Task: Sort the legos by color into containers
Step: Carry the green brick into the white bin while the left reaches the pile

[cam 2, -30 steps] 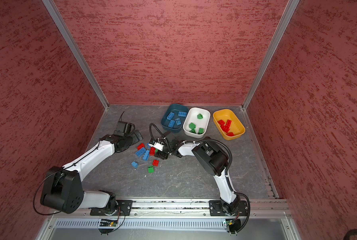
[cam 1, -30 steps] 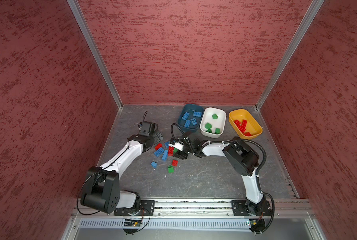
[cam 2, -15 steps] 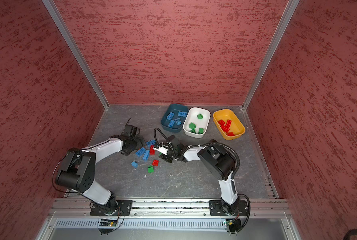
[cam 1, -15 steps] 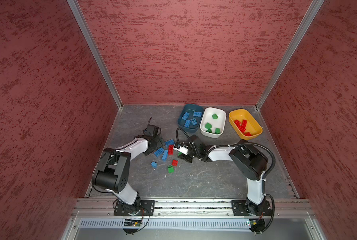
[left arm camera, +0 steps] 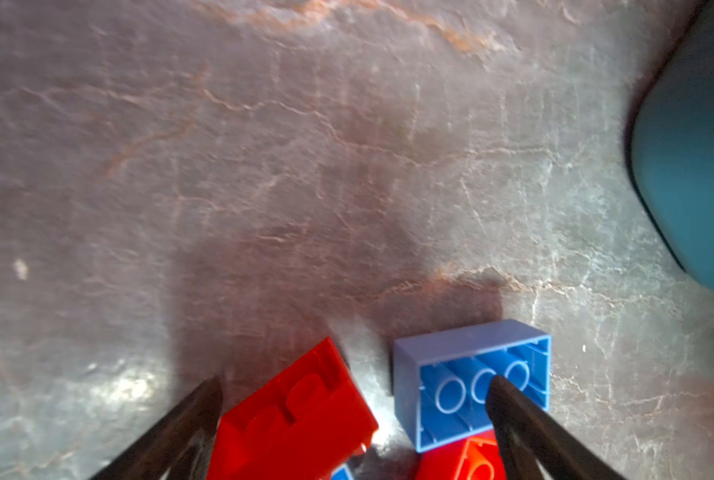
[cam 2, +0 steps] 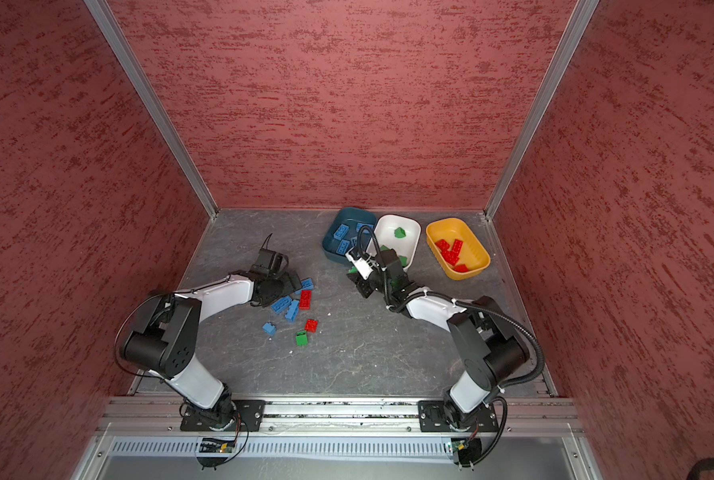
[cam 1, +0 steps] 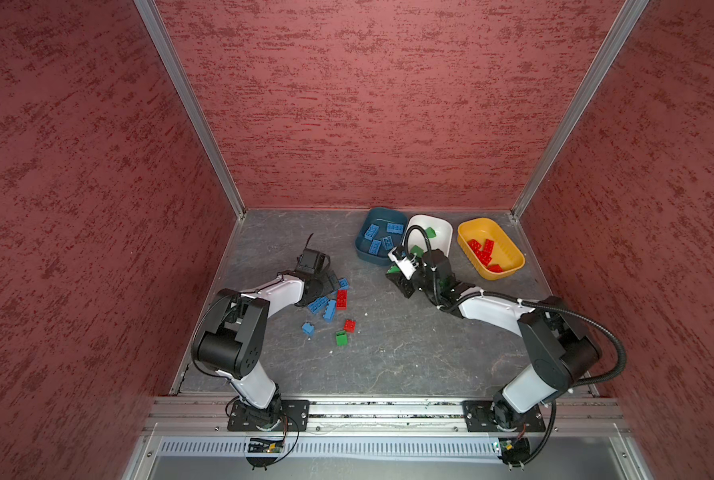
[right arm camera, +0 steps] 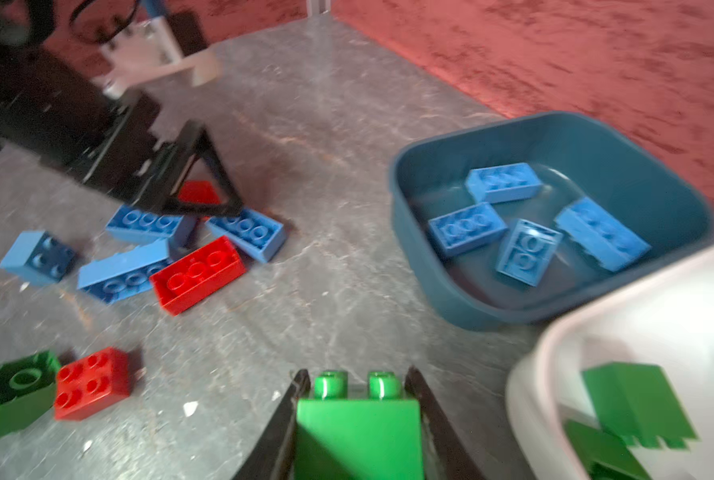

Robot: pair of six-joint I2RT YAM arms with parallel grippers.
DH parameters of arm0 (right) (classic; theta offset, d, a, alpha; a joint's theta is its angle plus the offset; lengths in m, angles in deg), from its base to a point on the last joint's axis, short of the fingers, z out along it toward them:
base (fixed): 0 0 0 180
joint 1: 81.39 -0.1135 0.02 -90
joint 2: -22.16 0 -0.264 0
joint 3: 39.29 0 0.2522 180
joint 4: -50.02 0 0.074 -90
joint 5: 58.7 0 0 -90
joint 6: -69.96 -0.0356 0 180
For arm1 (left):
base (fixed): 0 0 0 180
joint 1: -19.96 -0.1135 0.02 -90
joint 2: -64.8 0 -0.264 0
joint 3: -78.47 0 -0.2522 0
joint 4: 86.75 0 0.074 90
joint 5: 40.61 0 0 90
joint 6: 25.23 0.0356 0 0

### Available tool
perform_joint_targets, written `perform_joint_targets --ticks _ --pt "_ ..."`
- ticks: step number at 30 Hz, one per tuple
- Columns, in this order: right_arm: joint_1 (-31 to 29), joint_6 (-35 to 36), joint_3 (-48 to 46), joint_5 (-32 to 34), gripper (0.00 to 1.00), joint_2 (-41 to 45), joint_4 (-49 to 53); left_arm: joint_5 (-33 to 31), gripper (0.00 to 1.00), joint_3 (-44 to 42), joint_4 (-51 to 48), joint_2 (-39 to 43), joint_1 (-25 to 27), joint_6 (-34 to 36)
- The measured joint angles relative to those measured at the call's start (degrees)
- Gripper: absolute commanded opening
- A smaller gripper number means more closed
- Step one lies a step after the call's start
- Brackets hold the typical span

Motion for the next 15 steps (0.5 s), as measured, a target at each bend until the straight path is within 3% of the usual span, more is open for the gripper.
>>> perform_joint_targets --ticks 9,15 --pt "10.8 -8.5 7.0 3.5 0.22 -5.0 3.5 0.2 0.99 3.9 -2.7 -2.7 8.9 -3.4" --pt "14.5 -11.6 14.3 3.8 0.24 -11.9 7.6 1.2 0.99 7.5 -4.3 -5.2 15.1 -6.1"
